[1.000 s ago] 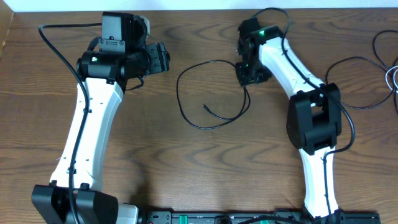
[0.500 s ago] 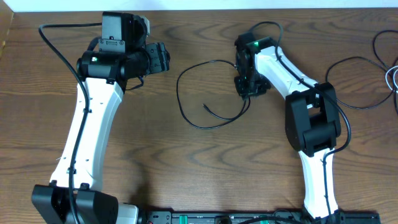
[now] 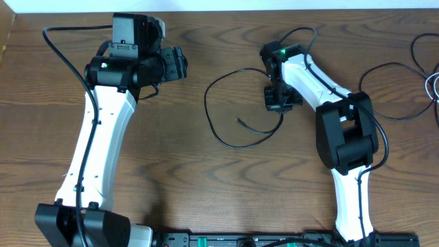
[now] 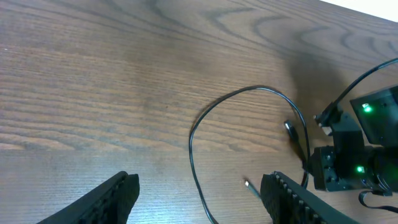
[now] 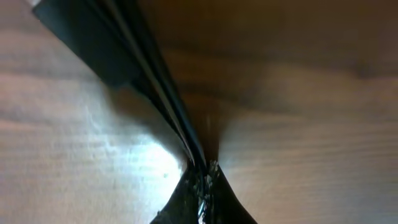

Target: Untangle cables

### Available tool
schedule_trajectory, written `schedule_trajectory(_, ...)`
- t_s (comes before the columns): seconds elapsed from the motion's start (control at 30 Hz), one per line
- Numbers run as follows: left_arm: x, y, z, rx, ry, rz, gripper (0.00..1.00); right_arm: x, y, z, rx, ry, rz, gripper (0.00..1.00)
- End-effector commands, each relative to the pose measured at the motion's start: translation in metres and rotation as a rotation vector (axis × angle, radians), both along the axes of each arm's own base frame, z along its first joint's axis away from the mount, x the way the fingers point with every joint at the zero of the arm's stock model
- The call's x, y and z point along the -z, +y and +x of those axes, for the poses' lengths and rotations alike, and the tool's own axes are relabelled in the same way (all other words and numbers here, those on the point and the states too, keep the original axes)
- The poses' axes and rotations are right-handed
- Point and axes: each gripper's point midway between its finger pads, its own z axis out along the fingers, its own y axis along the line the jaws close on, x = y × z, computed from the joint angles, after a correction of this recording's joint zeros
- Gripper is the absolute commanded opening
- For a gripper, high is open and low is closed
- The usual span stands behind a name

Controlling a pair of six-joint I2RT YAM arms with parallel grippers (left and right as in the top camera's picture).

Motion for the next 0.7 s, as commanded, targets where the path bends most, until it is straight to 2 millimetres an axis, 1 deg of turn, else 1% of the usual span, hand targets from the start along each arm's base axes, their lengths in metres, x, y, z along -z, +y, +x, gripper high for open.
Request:
schedule_trajectory(0.0,-0.005,0.002,0.002,-0.016,-0.012,0.000,0.69,0.011,-0.011,0.006,-0.013,0.006,-0.027,0.01)
schedule_trajectory(0.07,-0.005,0.002,0.002,-0.016,-0.012,0.000,0.69,-0.009,-0.007,0.020,-0.053,-0.024,0.052,0.01)
schedule_trajectory(0.1,-0.005,0.002,0.002,-0.016,-0.012,0.000,0.69,-0.015,-0.006,0.024,-0.061,-0.034,0.074,0.01)
schedule_trajectory(0.17,-0.005,0.002,0.002,-0.016,-0.012,0.000,0.69,-0.040,-0.004,0.037,-0.094,-0.074,0.166,0.01)
schedule_trajectory(0.23,-0.005,0.002,0.002,-0.016,-0.012,0.000,0.69,-0.072,-0.004,0.049,-0.133,-0.122,0.264,0.01)
schedule_trajectory(0.27,-0.005,0.002,0.002,-0.016,-0.012,0.000,0.69,-0.098,-0.009,0.057,-0.151,-0.168,0.331,0.01)
schedule_trajectory(0.3,-0.005,0.002,0.002,-0.016,-0.012,0.000,0.69,-0.113,-0.012,0.061,-0.157,-0.194,0.361,0.01)
schedule_trajectory(0.43,-0.005,0.002,0.002,-0.016,-0.013,0.000,0.69,-0.176,-0.041,0.073,-0.151,-0.321,0.457,0.01)
schedule_trajectory(0.5,-0.005,0.002,0.002,-0.016,-0.014,0.000,0.69,-0.201,-0.058,0.076,-0.125,-0.377,0.479,0.01)
schedule_trajectory(0.57,-0.006,0.002,0.002,-0.016,-0.016,0.000,0.69,-0.226,-0.084,0.078,-0.085,-0.449,0.485,0.01)
schedule_trajectory(0.63,-0.006,0.002,0.003,-0.016,-0.020,-0.001,0.69,-0.243,-0.109,0.078,-0.044,-0.502,0.465,0.01)
schedule_trajectory(0.67,-0.006,0.002,0.003,-0.016,-0.021,-0.001,0.69,-0.253,-0.126,0.077,-0.016,-0.533,0.452,0.01)
